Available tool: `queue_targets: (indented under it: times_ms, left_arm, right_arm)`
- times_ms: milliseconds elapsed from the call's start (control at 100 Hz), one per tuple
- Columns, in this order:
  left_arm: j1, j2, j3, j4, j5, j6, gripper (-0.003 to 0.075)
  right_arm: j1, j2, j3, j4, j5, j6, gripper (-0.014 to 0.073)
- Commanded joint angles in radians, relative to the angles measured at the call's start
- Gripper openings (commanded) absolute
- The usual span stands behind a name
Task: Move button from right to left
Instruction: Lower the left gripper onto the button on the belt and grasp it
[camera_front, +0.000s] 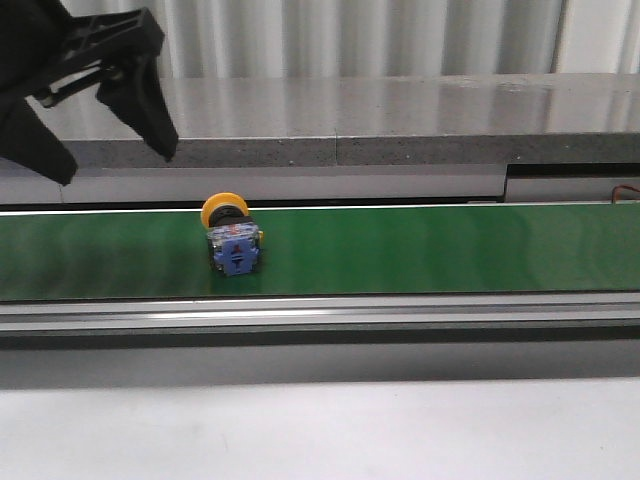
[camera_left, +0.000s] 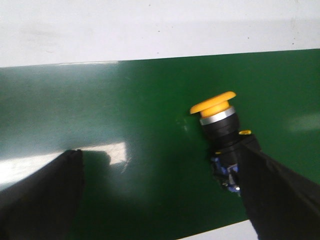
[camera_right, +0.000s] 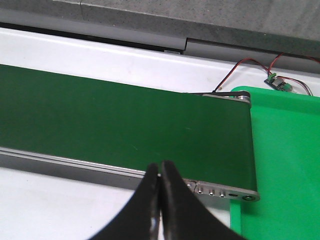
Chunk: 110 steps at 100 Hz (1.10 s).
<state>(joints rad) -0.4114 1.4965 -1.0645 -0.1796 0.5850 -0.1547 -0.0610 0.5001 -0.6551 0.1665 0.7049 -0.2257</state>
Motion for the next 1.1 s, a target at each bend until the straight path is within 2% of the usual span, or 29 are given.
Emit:
queue_targets:
  times_ms: [0, 410, 790, 860, 940, 1090]
  left_arm:
    - [-0.027, -0.002, -0.059, -0.016, -0.054, -0.018, 0.0598]
    - [-0.096, 0.103, -0.112, -0.014, -0.059, -0.031, 0.0594]
    - [-0.096, 0.189, -0.112, 0.039, -0.006, -0.046, 0.0533]
    - [-0.096, 0.204, -0.112, 0.061, 0.012, -0.067, 0.0485]
    - [-0.096, 0.21, -0.112, 0.091, 0.037, -0.091, 0.0386]
    - [-0.096, 0.202, -0.112, 0.132, 0.063, -0.091, 0.0085]
  right_arm:
    - [0.0, 0.001, -0.024, 0.008, -0.074, -0.009, -0.0067]
    - [0.0, 0.001, -0.024, 0.008, -0.074, -0.009, -0.0067]
    - [0.0, 0.001, -0.024, 0.008, -0.074, -0.009, -0.0067]
    - [0.0, 0.001, -0.024, 0.008, -0.074, -0.009, -0.0067]
    - [0.0, 0.001, -0.024, 0.008, -0.074, -0.009, -0.0067]
    - [0.0, 0.001, -0.024, 0.008, -0.074, -0.009, -0.0067]
